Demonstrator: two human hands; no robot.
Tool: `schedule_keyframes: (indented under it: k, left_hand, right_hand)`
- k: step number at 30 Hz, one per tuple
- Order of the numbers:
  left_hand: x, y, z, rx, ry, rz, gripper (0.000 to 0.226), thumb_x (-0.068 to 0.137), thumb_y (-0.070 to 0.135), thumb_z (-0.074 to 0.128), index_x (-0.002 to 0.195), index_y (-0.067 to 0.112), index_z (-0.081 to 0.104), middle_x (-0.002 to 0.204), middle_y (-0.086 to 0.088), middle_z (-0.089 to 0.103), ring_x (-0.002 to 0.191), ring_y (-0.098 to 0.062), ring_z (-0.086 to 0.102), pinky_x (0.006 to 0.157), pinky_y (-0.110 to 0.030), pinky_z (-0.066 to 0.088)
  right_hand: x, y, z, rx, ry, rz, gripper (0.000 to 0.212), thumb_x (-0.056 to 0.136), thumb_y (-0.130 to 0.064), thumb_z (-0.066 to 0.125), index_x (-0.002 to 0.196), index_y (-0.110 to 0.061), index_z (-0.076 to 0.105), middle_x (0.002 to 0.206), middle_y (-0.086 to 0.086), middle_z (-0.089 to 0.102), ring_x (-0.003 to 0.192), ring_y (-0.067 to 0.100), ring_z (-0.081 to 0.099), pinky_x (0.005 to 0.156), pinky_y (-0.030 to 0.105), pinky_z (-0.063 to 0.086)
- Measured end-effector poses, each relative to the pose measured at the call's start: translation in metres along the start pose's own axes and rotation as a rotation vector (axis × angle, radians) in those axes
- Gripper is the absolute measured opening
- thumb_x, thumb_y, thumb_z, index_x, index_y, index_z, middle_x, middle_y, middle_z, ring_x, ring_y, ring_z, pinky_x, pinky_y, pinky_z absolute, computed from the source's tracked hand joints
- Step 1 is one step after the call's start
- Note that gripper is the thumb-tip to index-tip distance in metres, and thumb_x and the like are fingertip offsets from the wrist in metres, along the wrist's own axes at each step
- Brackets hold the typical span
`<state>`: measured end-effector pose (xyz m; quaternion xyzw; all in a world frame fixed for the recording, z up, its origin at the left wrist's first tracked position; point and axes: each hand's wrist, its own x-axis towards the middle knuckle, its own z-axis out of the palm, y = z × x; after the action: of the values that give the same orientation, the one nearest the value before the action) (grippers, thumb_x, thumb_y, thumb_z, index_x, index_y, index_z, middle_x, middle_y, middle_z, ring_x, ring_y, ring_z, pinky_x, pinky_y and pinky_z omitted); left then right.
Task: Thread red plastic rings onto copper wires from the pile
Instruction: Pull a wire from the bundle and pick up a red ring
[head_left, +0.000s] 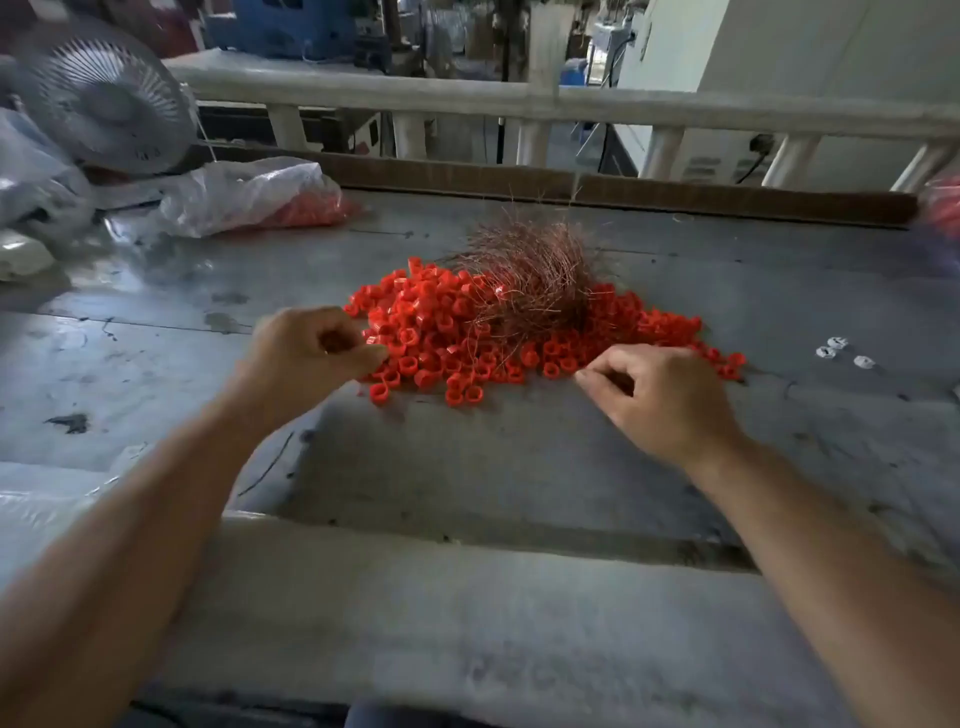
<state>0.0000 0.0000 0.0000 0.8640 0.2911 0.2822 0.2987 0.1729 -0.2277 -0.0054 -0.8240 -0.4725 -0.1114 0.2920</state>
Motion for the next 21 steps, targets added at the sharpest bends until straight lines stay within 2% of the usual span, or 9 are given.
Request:
schedule_keyframes:
  k: [4, 7, 9, 13, 17, 21]
  left_hand:
    - [0.008, -0.003, -0.004, 0.093, -0.18, -0.015, 0.024, 0.06, 0.027, 0.083, 0.065, 0.019, 0.061, 0.061, 0.002, 0.058, 0.054, -0.011, 0.049, 0.054, -0.023, 0.038]
    - [0.007, -0.003, -0.001, 0.185, -0.273, 0.05, 0.028, 0.056, 0.032, 0.085, 0.066, 0.027, 0.059, 0.067, 0.009, 0.058, 0.059, -0.007, 0.05, 0.054, -0.02, 0.036]
    - [0.008, -0.005, -0.002, 0.208, -0.302, 0.093, 0.027, 0.057, 0.031, 0.085, 0.065, 0.031, 0.059, 0.072, 0.009, 0.059, 0.064, -0.005, 0.052, 0.056, -0.019, 0.037]
    - [0.008, -0.007, -0.005, 0.191, -0.333, 0.119, 0.025, 0.058, 0.026, 0.085, 0.065, 0.033, 0.061, 0.076, 0.007, 0.061, 0.07, -0.011, 0.057, 0.063, -0.023, 0.043]
    - [0.006, -0.006, -0.006, 0.169, -0.32, 0.149, 0.023, 0.063, 0.018, 0.083, 0.064, 0.033, 0.065, 0.077, 0.002, 0.063, 0.072, -0.015, 0.059, 0.067, -0.025, 0.046]
    - [0.006, -0.007, -0.006, 0.171, -0.268, 0.145, 0.027, 0.066, 0.01, 0.081, 0.065, 0.031, 0.065, 0.073, 0.004, 0.064, 0.063, -0.011, 0.06, 0.058, -0.013, 0.043]
  right_hand:
    - [0.001, 0.012, -0.003, 0.008, -0.033, 0.072, 0.015, 0.082, -0.026, 0.064, 0.074, -0.016, 0.071, 0.069, 0.0, 0.07, 0.059, 0.016, 0.059, 0.055, 0.027, 0.042]
    - [0.005, 0.014, -0.001, 0.009, -0.062, 0.078, 0.016, 0.083, -0.028, 0.063, 0.074, -0.017, 0.071, 0.063, -0.003, 0.066, 0.047, 0.002, 0.047, 0.048, 0.021, 0.033]
    - [0.006, 0.013, 0.0, 0.016, -0.097, 0.075, 0.017, 0.084, -0.029, 0.062, 0.074, -0.018, 0.07, 0.058, -0.006, 0.063, 0.041, 0.0, 0.042, 0.044, 0.016, 0.027]
    - [0.007, 0.008, 0.004, 0.008, -0.126, 0.061, 0.019, 0.085, -0.032, 0.061, 0.074, -0.018, 0.069, 0.051, -0.011, 0.056, 0.037, 0.002, 0.043, 0.042, 0.013, 0.024]
    - [0.005, 0.004, 0.005, 0.034, -0.132, 0.038, 0.019, 0.084, -0.031, 0.062, 0.072, -0.019, 0.069, 0.048, -0.016, 0.051, 0.041, 0.001, 0.047, 0.041, 0.012, 0.032]
    - [0.005, 0.001, 0.006, 0.041, -0.14, 0.021, 0.018, 0.084, -0.031, 0.062, 0.072, -0.019, 0.069, 0.056, -0.013, 0.056, 0.049, -0.002, 0.048, 0.048, 0.014, 0.035]
